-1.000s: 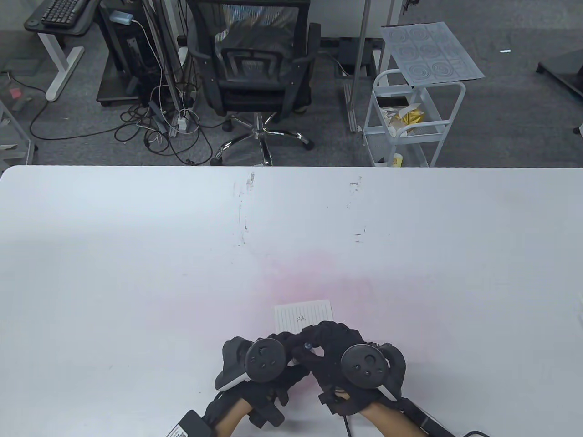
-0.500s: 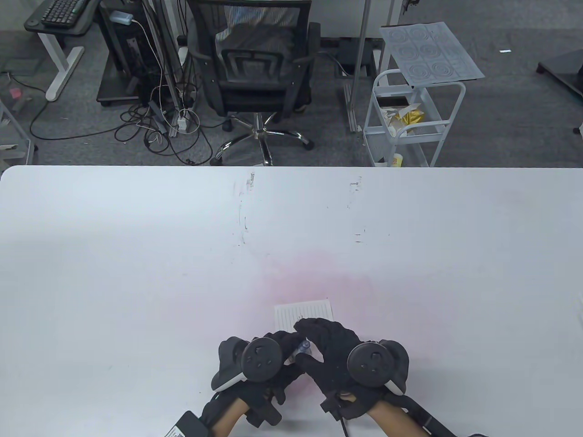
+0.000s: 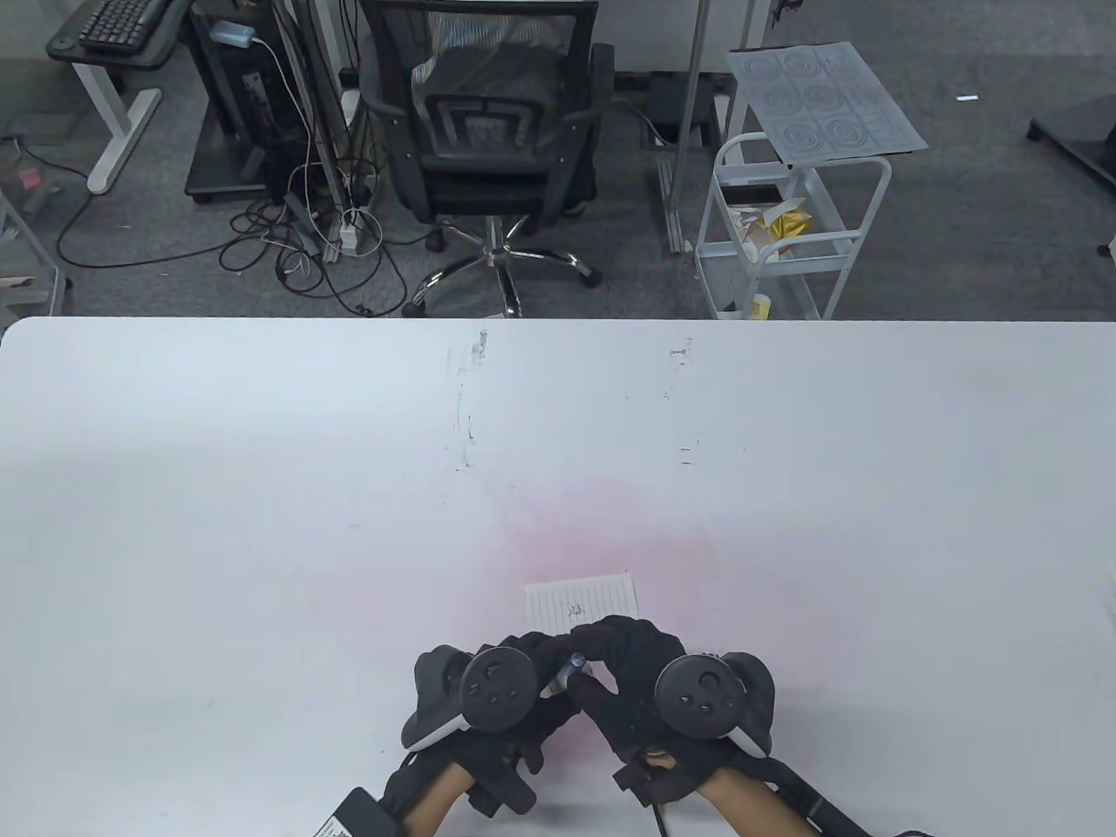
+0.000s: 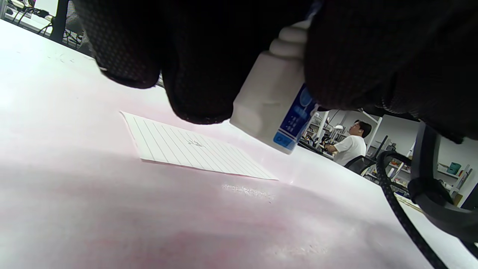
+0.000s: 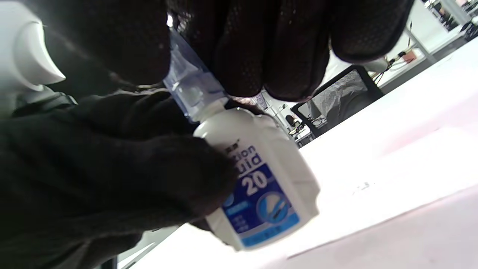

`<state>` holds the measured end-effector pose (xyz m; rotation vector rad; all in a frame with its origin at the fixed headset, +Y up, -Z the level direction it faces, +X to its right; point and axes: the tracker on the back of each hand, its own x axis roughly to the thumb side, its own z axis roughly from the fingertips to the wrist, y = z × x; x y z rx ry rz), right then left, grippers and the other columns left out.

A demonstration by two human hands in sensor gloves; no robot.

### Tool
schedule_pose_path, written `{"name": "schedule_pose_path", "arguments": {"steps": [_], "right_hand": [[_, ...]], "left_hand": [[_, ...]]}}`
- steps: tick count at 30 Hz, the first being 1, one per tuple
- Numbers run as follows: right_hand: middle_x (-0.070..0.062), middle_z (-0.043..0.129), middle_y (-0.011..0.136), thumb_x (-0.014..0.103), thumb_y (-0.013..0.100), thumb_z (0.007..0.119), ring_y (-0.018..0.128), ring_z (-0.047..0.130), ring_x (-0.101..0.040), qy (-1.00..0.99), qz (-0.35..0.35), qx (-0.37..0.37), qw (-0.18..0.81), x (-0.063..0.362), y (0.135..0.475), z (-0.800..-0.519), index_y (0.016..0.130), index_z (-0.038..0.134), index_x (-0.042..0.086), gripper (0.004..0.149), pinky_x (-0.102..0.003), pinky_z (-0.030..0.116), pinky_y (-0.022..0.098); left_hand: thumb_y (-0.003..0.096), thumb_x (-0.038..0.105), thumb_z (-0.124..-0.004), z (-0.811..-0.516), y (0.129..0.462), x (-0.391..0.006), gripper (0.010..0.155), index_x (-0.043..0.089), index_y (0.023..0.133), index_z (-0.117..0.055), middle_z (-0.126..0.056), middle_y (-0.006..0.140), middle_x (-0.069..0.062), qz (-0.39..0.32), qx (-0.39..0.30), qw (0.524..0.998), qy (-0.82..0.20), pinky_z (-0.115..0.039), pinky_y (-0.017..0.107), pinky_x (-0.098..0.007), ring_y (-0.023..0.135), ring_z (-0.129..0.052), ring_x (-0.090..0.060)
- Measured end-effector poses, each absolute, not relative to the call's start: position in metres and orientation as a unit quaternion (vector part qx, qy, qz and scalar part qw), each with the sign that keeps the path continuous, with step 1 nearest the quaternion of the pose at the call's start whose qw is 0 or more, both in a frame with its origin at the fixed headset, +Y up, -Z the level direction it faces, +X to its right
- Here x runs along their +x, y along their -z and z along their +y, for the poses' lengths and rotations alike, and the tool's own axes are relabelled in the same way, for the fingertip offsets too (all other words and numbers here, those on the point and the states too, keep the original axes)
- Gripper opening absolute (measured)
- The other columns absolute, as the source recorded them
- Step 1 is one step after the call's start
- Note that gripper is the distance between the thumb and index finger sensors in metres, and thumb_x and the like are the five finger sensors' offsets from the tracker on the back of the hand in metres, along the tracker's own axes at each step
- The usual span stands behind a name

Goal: Brush correction fluid to cover black text

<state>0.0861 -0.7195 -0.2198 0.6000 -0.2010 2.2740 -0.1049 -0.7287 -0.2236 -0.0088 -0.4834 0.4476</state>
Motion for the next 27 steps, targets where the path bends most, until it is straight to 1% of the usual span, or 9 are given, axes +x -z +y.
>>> {"name": "schedule_pose_path", "arguments": {"steps": [1,3,4,6,8,11,14,18,27], "right_hand": [[-0.005,0.078,0.082,0.041,0.038,0.082,0.074,0.088,-0.038,-0.89,-0.075,0.232,0.384,0.0871,0.2203,-0.72,0.085,0.075,0.02,0.051,-0.061,0.067,0.058],[-0.006,0.076,0.085,0.05,0.037,0.083,0.076,0.086,-0.04,-0.898,-0.071,0.221,0.374,0.0891,0.2208,-0.721,0.087,0.073,0.02,0.06,-0.061,0.066,0.058],[-0.005,0.077,0.083,0.056,0.035,0.084,0.075,0.087,-0.039,-0.902,-0.08,0.211,0.368,0.0903,0.2207,-0.7214,0.085,0.074,0.02,0.063,-0.06,0.067,0.058],[-0.003,0.081,0.078,0.063,0.032,0.085,0.07,0.09,-0.038,-0.911,-0.101,0.194,0.351,0.0906,0.2201,-0.7218,0.08,0.078,0.022,0.064,-0.059,0.069,0.057],[-0.002,0.084,0.074,0.065,0.03,0.085,0.066,0.093,-0.036,-0.919,-0.11,0.185,0.329,0.0889,0.219,-0.7219,0.076,0.08,0.022,0.062,-0.058,0.071,0.055],[-0.002,0.086,0.07,0.06,0.032,0.086,0.062,0.095,-0.034,-0.922,-0.118,0.186,0.32,0.0851,0.2178,-0.7214,0.073,0.082,0.022,0.055,-0.057,0.072,0.054],[-0.004,0.083,0.074,0.053,0.035,0.085,0.066,0.093,-0.036,-0.914,-0.103,0.205,0.334,0.0838,0.2181,-0.7222,0.076,0.08,0.021,0.053,-0.058,0.07,0.055],[-0.005,0.081,0.078,0.048,0.037,0.084,0.07,0.09,-0.038,-0.903,-0.084,0.23,0.353,0.0845,0.2194,-0.7218,0.08,0.079,0.019,0.052,-0.06,0.068,0.057],[-0.006,0.08,0.081,0.04,0.038,0.082,0.072,0.089,-0.039,-0.894,-0.071,0.254,0.364,0.0857,0.2181,-0.7175,0.083,0.078,0.019,0.049,-0.061,0.067,0.058]], "left_hand": [[0.0342,0.046,-0.093,-0.7285,0.2236,-0.1053,0.061,0.02,0.088,-0.082,-0.097,0.079,-0.008,-0.237,-0.003,0.946,-0.22,-0.085,0.056,-0.046,0.057,-0.105,-0.02],[0.0343,0.046,-0.093,-0.7284,0.2235,-0.1055,0.061,0.02,0.088,-0.082,-0.097,0.079,-0.008,-0.237,-0.003,0.946,-0.22,-0.084,0.055,-0.046,0.057,-0.105,-0.02],[0.0343,0.046,-0.093,-0.7285,0.2234,-0.1052,0.06,0.02,0.088,-0.082,-0.097,0.079,-0.008,-0.238,-0.003,0.946,-0.219,-0.084,0.055,-0.046,0.056,-0.105,-0.02],[0.0343,0.046,-0.093,-0.7286,0.2231,-0.1042,0.061,0.02,0.088,-0.082,-0.097,0.079,-0.008,-0.24,-0.003,0.946,-0.217,-0.084,0.055,-0.046,0.056,-0.105,-0.02],[0.0341,0.046,-0.093,-0.7288,0.2228,-0.103,0.061,0.02,0.088,-0.082,-0.097,0.079,-0.008,-0.242,-0.003,0.947,-0.214,-0.084,0.055,-0.046,0.056,-0.105,-0.02],[0.034,0.046,-0.093,-0.7296,0.2224,-0.1019,0.061,0.02,0.088,-0.082,-0.097,0.079,-0.008,-0.244,-0.006,0.947,-0.207,-0.085,0.055,-0.046,0.056,-0.105,-0.02],[0.0339,0.046,-0.093,-0.7293,0.2225,-0.1022,0.06,0.02,0.087,-0.082,-0.097,0.078,-0.008,-0.242,-0.006,0.948,-0.206,-0.085,0.055,-0.046,0.056,-0.105,-0.02],[0.0338,0.046,-0.093,-0.7294,0.2225,-0.1024,0.061,0.02,0.088,-0.082,-0.097,0.079,-0.008,-0.243,-0.008,0.947,-0.208,-0.085,0.055,-0.046,0.056,-0.105,-0.02],[0.0339,0.046,-0.093,-0.7285,0.2229,-0.1026,0.061,0.021,0.088,-0.082,-0.097,0.079,-0.008,-0.25,-0.016,0.944,-0.214,-0.084,0.056,-0.046,0.056,-0.105,-0.02]]}}
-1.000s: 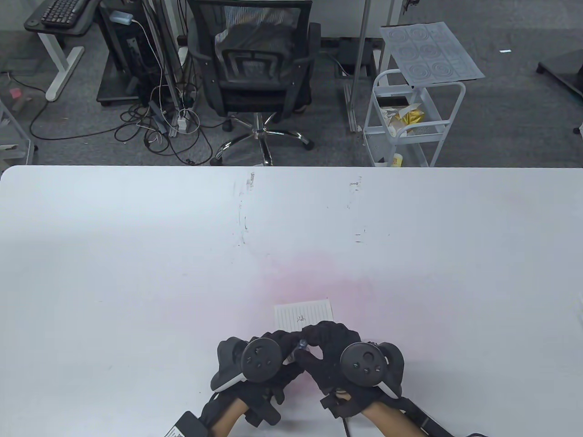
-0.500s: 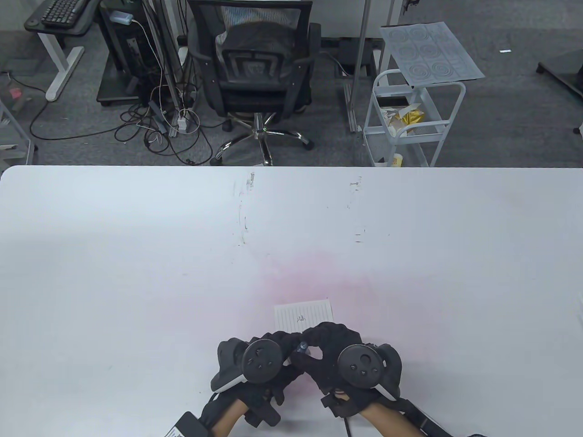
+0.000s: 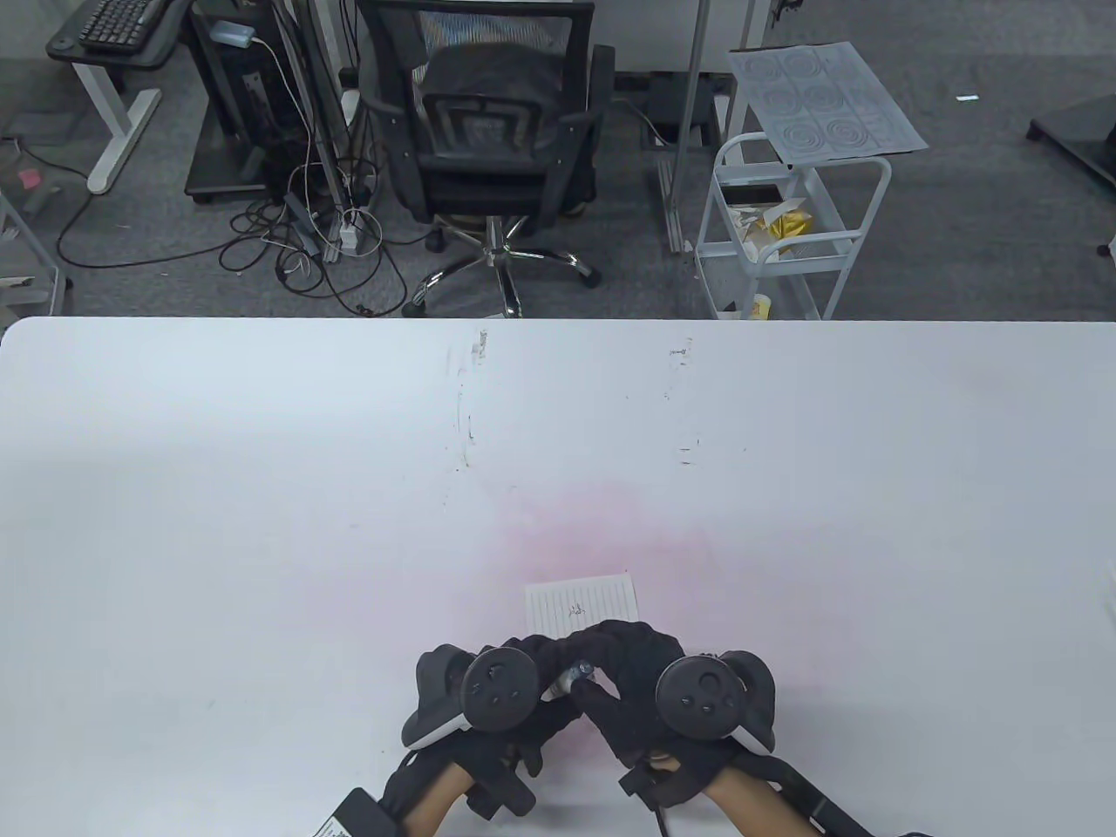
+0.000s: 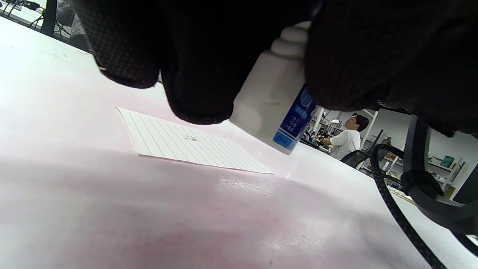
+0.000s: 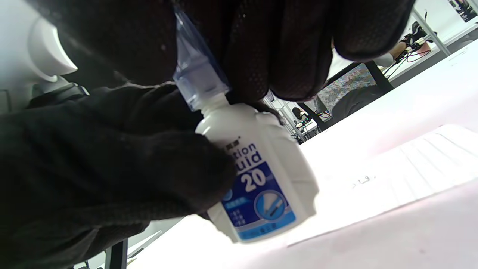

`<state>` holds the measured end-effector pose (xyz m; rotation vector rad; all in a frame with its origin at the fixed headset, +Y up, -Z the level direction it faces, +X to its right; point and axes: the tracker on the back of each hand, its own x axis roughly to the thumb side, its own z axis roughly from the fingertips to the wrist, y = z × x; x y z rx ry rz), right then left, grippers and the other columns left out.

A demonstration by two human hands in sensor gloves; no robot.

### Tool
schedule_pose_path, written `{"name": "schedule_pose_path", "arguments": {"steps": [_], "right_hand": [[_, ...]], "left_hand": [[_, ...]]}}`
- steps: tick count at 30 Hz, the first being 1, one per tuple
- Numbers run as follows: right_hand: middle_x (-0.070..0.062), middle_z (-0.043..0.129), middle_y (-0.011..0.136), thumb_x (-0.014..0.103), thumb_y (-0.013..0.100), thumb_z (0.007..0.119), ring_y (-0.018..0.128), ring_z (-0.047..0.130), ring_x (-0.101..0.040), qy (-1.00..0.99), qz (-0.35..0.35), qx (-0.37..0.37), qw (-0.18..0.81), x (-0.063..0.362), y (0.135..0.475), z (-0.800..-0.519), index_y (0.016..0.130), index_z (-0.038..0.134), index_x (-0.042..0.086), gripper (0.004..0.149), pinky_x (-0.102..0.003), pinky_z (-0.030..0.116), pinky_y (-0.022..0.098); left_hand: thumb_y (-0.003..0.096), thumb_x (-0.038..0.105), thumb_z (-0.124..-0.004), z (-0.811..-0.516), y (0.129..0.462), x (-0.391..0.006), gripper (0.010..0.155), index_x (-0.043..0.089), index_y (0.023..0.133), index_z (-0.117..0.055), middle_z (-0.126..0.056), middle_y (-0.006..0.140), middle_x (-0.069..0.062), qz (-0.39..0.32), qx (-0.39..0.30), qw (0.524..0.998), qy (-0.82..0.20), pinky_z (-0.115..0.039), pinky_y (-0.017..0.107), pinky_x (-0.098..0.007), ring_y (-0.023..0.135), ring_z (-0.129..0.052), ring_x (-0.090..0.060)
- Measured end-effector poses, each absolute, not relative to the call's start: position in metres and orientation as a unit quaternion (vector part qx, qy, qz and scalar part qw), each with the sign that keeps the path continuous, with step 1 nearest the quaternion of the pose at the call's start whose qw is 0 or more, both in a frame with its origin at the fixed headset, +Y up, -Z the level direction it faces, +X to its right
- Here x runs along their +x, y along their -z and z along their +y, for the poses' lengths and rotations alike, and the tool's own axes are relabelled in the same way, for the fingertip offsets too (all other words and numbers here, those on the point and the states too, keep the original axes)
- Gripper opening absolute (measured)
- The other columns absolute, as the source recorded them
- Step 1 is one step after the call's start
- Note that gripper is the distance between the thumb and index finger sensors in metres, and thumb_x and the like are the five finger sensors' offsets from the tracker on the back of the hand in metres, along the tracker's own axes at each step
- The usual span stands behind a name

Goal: Brush correction fluid to cover black text

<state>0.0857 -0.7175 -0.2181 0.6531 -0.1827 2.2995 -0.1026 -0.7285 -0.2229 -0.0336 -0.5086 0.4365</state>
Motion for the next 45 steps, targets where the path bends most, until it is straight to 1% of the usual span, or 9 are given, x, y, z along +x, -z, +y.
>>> {"name": "schedule_pose_path", "arguments": {"steps": [3,6,9,26,34,40,45], "right_hand": [[-0.006,0.079,0.082,0.039,0.038,0.08,0.073,0.089,-0.038,-0.891,-0.069,0.256,0.37,0.087,0.218,-0.717,0.084,0.077,0.021,0.049,-0.061,0.067,0.058],[-0.005,0.079,0.082,0.039,0.038,0.08,0.073,0.089,-0.038,-0.879,-0.069,0.252,0.398,0.09,0.218,-0.713,0.084,0.078,0.021,0.049,-0.062,0.066,0.058],[-0.005,0.08,0.081,0.04,0.038,0.08,0.072,0.089,-0.038,-0.879,-0.073,0.248,0.4,0.094,0.218,-0.711,0.083,0.078,0.021,0.049,-0.061,0.067,0.058],[-0.005,0.082,0.079,0.043,0.037,0.081,0.069,0.092,-0.036,-0.861,-0.089,0.226,0.447,0.112,0.222,-0.707,0.082,0.08,0.021,0.049,-0.06,0.069,0.057],[-0.005,0.082,0.079,0.043,0.038,0.081,0.069,0.092,-0.036,-0.84,-0.11,0.189,0.497,0.128,0.228,-0.706,0.082,0.079,0.021,0.049,-0.06,0.069,0.057],[-0.005,0.082,0.079,0.043,0.038,0.081,0.07,0.091,-0.037,-0.842,-0.123,0.163,0.5,0.138,0.233,-0.71,0.082,0.079,0.021,0.049,-0.06,0.069,0.057],[-0.005,0.082,0.079,0.043,0.038,0.081,0.07,0.091,-0.037,-0.844,-0.122,0.158,0.498,0.14,0.233,-0.71,0.082,0.079,0.021,0.049,-0.06,0.069,0.057]], "left_hand": [[0.0339,0.045,-0.094,-0.73,0.223,-0.102,0.06,0.02,0.088,-0.082,-0.097,0.079,-0.008,-0.25,-0.022,0.946,-0.207,-0.084,0.056,-0.046,0.056,-0.105,-0.021],[0.0337,0.046,-0.094,-0.733,0.224,-0.102,0.06,0.021,0.087,-0.082,-0.097,0.079,-0.008,-0.256,-0.031,0.95,-0.174,-0.084,0.056,-0.046,0.057,-0.105,-0.021],[0.0339,0.045,-0.094,-0.736,0.225,-0.101,0.06,0.02,0.088,-0.082,-0.097,0.079,-0.008,-0.256,-0.042,0.949,-0.18,-0.084,0.056,-0.046,0.057,-0.105,-0.021],[0.0339,0.046,-0.093,-0.737,0.225,-0.1,0.061,0.021,0.088,-0.082,-0.097,0.079,-0.008,-0.251,-0.051,0.954,-0.155,-0.084,0.056,-0.046,0.057,-0.105,-0.021],[0.0335,0.045,-0.094,-0.737,0.225,-0.1,0.061,0.021,0.088,-0.082,-0.097,0.079,-0.008,-0.246,-0.055,0.954,-0.16,-0.083,0.056,-0.047,0.057,-0.105,-0.022],[0.033,0.046,-0.094,-0.74,0.223,-0.097,0.061,0.021,0.087,-0.082,-0.097,0.079,-0.007,-0.255,-0.063,0.952,-0.16,-0.083,0.056,-0.047,0.057,-0.105,-0.022],[0.033,0.046,-0.094,-0.742,0.224,-0.098,0.061,0.022,0.087,-0.081,-0.097,0.079,-0.007,-0.257,-0.074,0.951,-0.153,-0.083,0.056,-0.047,0.057,-0.105,-0.022]]}}
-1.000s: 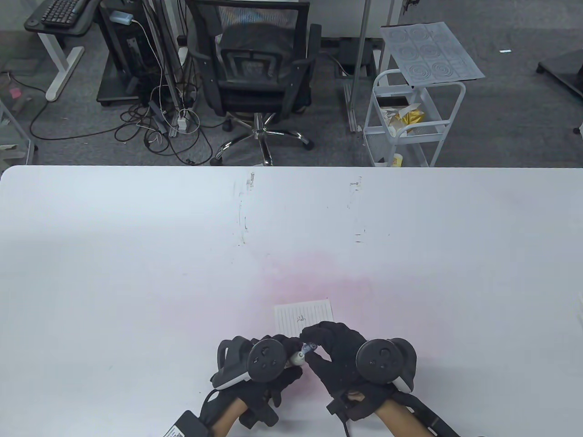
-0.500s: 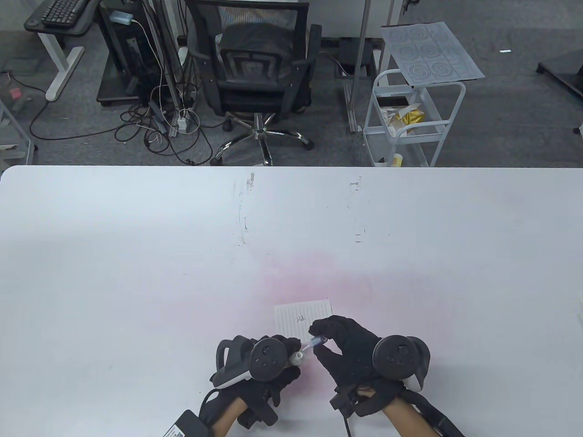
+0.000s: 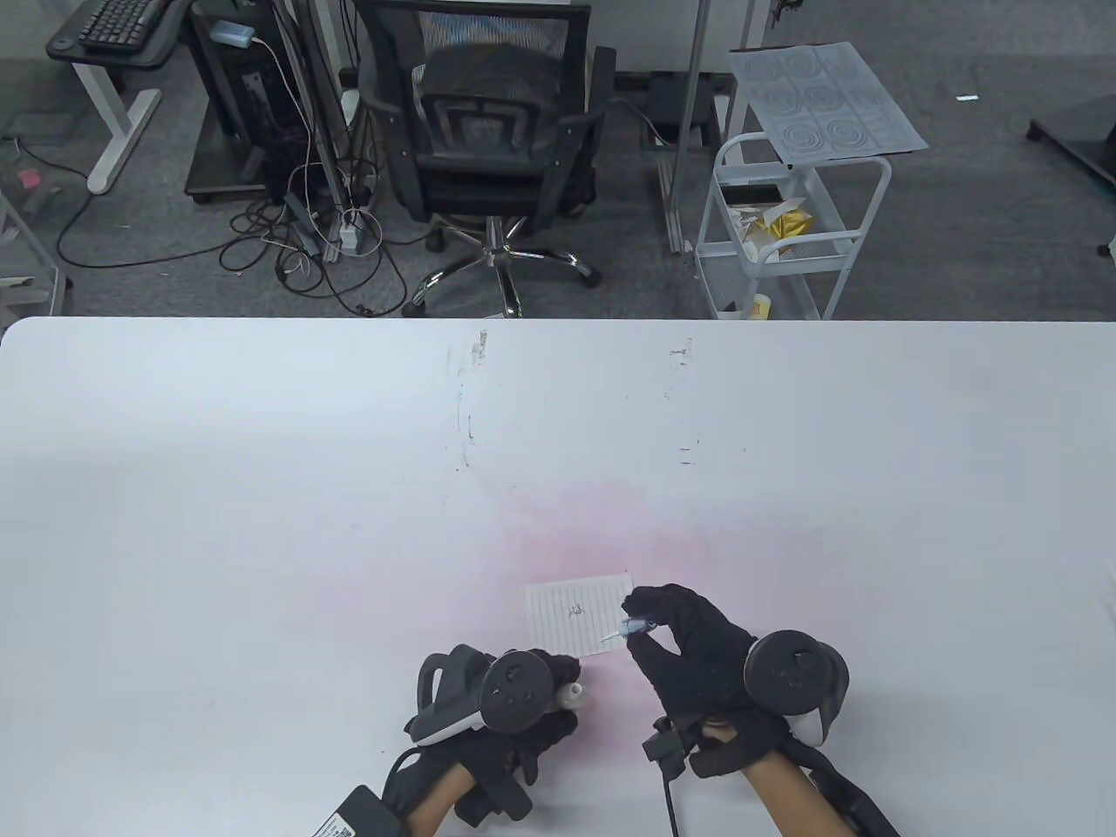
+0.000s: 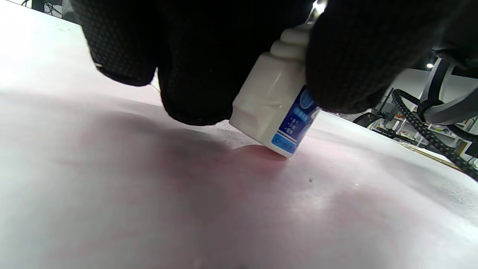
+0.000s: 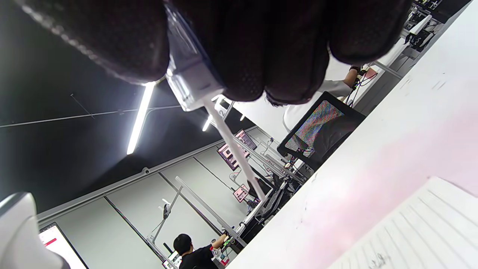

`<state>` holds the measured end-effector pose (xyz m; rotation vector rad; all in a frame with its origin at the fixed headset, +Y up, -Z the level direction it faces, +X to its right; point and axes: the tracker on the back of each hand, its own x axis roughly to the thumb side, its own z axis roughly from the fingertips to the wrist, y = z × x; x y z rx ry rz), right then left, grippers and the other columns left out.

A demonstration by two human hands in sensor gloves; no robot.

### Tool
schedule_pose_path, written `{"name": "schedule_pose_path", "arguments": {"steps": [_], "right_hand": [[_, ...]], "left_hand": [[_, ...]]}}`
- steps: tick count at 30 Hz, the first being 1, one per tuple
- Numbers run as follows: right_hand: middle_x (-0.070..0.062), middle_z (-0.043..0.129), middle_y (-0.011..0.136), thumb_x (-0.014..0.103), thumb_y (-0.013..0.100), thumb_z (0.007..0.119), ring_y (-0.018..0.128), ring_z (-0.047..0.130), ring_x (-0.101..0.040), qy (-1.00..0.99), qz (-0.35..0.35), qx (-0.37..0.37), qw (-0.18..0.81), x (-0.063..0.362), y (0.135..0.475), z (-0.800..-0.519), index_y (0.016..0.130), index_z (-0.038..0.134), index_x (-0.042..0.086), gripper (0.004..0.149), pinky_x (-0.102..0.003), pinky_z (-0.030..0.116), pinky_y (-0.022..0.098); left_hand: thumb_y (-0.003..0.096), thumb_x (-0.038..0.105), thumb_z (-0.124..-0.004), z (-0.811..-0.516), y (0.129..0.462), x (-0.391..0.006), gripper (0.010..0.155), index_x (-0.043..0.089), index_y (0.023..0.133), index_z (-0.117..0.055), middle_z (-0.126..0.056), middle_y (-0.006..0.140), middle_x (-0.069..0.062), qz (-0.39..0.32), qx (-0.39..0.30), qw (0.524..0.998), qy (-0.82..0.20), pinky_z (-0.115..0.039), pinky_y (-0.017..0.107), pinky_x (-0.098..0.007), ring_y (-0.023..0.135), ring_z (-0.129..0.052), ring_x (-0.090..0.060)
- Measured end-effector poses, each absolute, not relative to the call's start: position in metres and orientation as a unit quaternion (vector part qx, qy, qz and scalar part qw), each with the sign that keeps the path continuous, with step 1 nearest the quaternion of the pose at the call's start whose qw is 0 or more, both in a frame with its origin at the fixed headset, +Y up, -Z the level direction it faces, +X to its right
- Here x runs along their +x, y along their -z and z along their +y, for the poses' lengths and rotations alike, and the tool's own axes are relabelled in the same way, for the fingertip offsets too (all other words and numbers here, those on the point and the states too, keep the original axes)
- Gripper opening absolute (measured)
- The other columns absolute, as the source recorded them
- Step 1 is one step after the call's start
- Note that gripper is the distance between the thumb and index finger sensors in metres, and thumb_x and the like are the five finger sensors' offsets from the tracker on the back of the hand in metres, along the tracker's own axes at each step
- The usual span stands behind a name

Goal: Brush correction fluid to cover black text

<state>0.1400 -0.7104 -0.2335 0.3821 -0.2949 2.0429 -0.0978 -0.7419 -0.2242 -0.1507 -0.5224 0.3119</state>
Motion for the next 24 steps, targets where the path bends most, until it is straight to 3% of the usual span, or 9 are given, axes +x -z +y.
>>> {"name": "schedule_pose_path", "arguments": {"steps": [8,12,18,22,24], "right_hand": [[-0.005,0.082,0.079,0.043,0.038,0.082,0.07,0.091,-0.037,-0.847,-0.118,0.157,0.493,0.139,0.234,-0.711,0.082,0.079,0.021,0.049,-0.06,0.069,0.057],[-0.005,0.082,0.079,0.043,0.038,0.082,0.07,0.091,-0.037,-0.849,-0.117,0.152,0.493,0.14,0.234,-0.711,0.082,0.079,0.021,0.049,-0.06,0.069,0.057],[-0.004,0.082,0.079,0.043,0.038,0.083,0.069,0.092,-0.036,-0.85,-0.12,0.141,0.492,0.14,0.237,-0.712,0.082,0.079,0.022,0.049,-0.059,0.069,0.057],[-0.005,0.082,0.079,0.043,0.038,0.084,0.068,0.092,-0.036,-0.854,-0.123,0.132,0.488,0.137,0.244,-0.712,0.082,0.08,0.022,0.049,-0.059,0.069,0.056],[-0.005,0.083,0.078,0.043,0.038,0.084,0.068,0.092,-0.036,-0.857,-0.122,0.129,0.483,0.135,0.247,-0.713,0.082,0.08,0.022,0.049,-0.059,0.07,0.056]], "left_hand": [[0.0327,0.047,-0.094,-0.743,0.227,-0.104,0.062,0.022,0.088,-0.081,-0.097,0.08,-0.006,-0.256,-0.084,0.952,-0.143,-0.082,0.057,-0.048,0.059,-0.104,-0.022],[0.0323,0.053,-0.092,-0.733,0.227,-0.111,0.069,0.024,0.092,-0.077,-0.091,0.089,-0.007,-0.265,-0.083,0.948,-0.155,-0.078,0.062,-0.05,0.07,-0.101,-0.026],[0.0359,0.059,-0.084,-0.711,0.23,-0.138,0.072,0.027,0.099,-0.069,-0.081,0.101,-0.007,-0.245,-0.023,0.946,-0.21,-0.071,0.068,-0.055,0.088,-0.09,-0.03],[0.0407,0.058,-0.076,-0.713,0.238,-0.149,0.067,0.028,0.1,-0.067,-0.074,0.106,-0.007,-0.188,0.057,0.957,-0.214,-0.068,0.07,-0.055,0.096,-0.082,-0.031],[0.0419,0.057,-0.074,-0.717,0.242,-0.147,0.067,0.03,0.102,-0.064,-0.069,0.11,-0.007,-0.17,0.05,0.966,-0.187,-0.064,0.073,-0.054,0.102,-0.076,-0.03]]}}
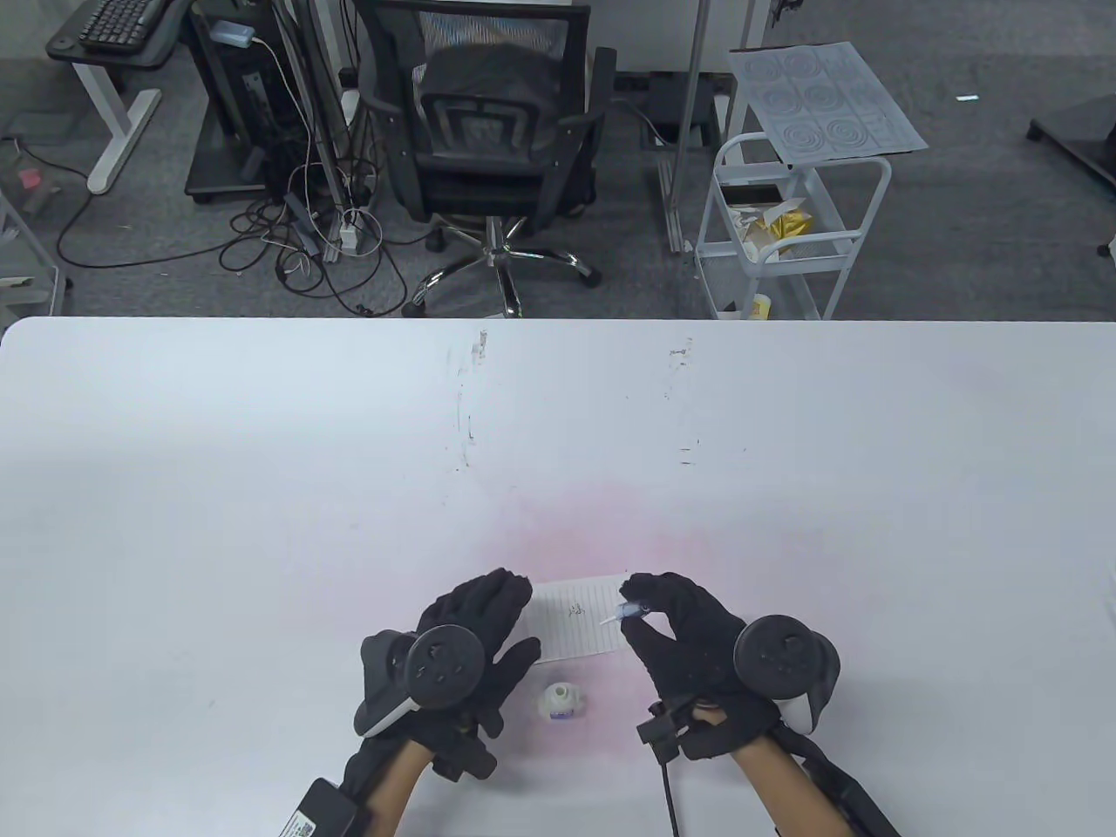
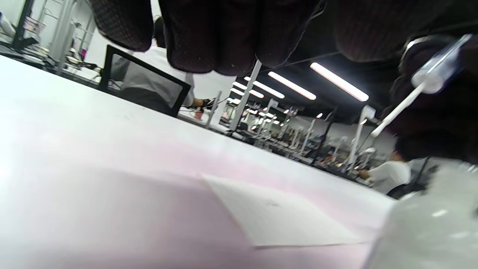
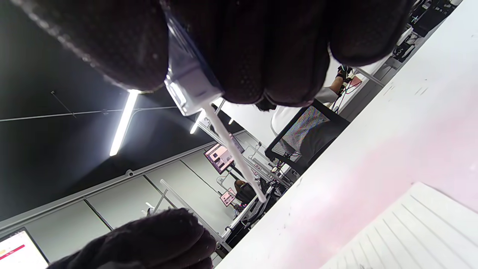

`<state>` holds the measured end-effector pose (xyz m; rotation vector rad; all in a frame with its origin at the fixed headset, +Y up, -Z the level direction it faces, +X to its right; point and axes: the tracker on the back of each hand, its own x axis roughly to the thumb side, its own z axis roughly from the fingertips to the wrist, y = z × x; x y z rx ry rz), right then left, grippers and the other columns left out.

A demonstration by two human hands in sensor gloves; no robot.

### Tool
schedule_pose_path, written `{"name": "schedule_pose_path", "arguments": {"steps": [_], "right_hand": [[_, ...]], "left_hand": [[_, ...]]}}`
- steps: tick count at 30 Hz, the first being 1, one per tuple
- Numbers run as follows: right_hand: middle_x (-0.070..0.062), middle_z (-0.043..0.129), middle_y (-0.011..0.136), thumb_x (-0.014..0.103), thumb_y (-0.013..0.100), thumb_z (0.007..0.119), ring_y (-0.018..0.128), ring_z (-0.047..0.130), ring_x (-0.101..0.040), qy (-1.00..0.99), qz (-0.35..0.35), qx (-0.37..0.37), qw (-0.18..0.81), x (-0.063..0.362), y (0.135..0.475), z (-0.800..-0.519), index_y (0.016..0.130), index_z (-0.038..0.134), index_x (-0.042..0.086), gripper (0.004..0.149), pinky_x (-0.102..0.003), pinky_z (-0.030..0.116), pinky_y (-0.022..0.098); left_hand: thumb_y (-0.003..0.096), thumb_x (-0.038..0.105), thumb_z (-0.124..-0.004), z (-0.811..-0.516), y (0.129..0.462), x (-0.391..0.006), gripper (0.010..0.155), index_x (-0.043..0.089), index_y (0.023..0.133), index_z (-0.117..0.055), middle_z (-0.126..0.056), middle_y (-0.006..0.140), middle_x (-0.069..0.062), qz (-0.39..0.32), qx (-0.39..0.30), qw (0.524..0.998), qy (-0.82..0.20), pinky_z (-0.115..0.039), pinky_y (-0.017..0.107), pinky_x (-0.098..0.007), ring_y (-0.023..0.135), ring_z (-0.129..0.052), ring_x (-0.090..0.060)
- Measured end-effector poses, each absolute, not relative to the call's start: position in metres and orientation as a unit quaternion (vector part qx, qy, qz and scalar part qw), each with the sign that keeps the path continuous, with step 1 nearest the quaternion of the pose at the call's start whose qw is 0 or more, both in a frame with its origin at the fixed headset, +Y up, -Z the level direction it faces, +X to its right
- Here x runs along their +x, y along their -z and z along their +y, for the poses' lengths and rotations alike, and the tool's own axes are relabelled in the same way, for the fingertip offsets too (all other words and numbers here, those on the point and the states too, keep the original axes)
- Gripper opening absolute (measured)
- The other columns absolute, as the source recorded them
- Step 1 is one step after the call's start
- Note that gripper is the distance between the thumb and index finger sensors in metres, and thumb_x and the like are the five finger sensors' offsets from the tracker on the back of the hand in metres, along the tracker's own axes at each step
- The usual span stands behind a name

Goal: Brush correction fluid to cover black text

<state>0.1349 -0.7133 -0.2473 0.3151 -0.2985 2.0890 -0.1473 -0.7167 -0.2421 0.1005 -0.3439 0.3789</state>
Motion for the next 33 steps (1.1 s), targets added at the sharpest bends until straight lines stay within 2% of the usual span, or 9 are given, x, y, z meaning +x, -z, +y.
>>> {"name": "schedule_pose_path", "arguments": {"steps": [8,15,19,21,26,33], "right_hand": [[-0.005,0.083,0.078,0.043,0.038,0.084,0.067,0.093,-0.036,-0.867,-0.108,0.118,0.472,0.131,0.258,-0.721,0.082,0.08,0.021,0.049,-0.058,0.071,0.055],[-0.005,0.083,0.078,0.043,0.038,0.083,0.066,0.094,-0.036,-0.86,-0.087,0.107,0.491,0.133,0.266,-0.725,0.082,0.08,0.021,0.05,-0.057,0.072,0.054],[-0.005,0.083,0.078,0.044,0.038,0.083,0.065,0.094,-0.035,-0.855,-0.069,0.099,0.505,0.132,0.271,-0.731,0.082,0.08,0.021,0.05,-0.056,0.073,0.054],[-0.005,0.083,0.078,0.043,0.038,0.083,0.065,0.094,-0.035,-0.848,-0.059,0.095,0.518,0.131,0.273,-0.733,0.082,0.08,0.021,0.05,-0.056,0.073,0.054],[-0.005,0.083,0.078,0.043,0.038,0.083,0.065,0.094,-0.035,-0.853,-0.057,0.095,0.509,0.129,0.274,-0.735,0.082,0.08,0.021,0.05,-0.056,0.073,0.053],[-0.005,0.083,0.078,0.043,0.038,0.084,0.063,0.095,-0.035,-0.889,-0.075,0.098,0.442,0.116,0.28,-0.728,0.082,0.08,0.021,0.05,-0.054,0.075,0.051]], "left_hand": [[0.0441,0.052,-0.071,-0.741,0.261,-0.124,0.062,0.034,0.102,-0.063,-0.058,0.115,0.0,-0.168,-0.012,0.983,-0.077,-0.055,0.08,-0.05,0.109,-0.064,-0.027],[0.047,0.048,-0.069,-0.753,0.274,-0.123,0.06,0.036,0.105,-0.056,-0.049,0.118,0.003,-0.152,-0.082,0.983,-0.06,-0.047,0.083,-0.05,0.113,-0.055,-0.024],[0.0493,0.049,-0.067,-0.765,0.28,-0.121,0.061,0.037,0.107,-0.049,-0.041,0.119,0.004,-0.148,-0.159,0.975,-0.049,-0.044,0.085,-0.047,0.115,-0.049,-0.023],[0.0497,0.05,-0.066,-0.772,0.282,-0.12,0.065,0.038,0.107,-0.039,-0.031,0.119,0.007,-0.141,-0.201,0.969,-0.041,-0.04,0.086,-0.045,0.115,-0.037,-0.022],[0.0508,0.051,-0.062,-0.774,0.281,-0.116,0.064,0.037,0.107,-0.035,-0.027,0.119,0.007,-0.139,-0.2,0.97,-0.017,-0.038,0.086,-0.044,0.116,-0.034,-0.022],[0.051,0.051,-0.061,-0.775,0.281,-0.117,0.063,0.037,0.106,-0.034,-0.025,0.118,0.007,-0.139,-0.206,0.968,-0.019,-0.036,0.086,-0.044,0.116,-0.032,-0.021]]}}
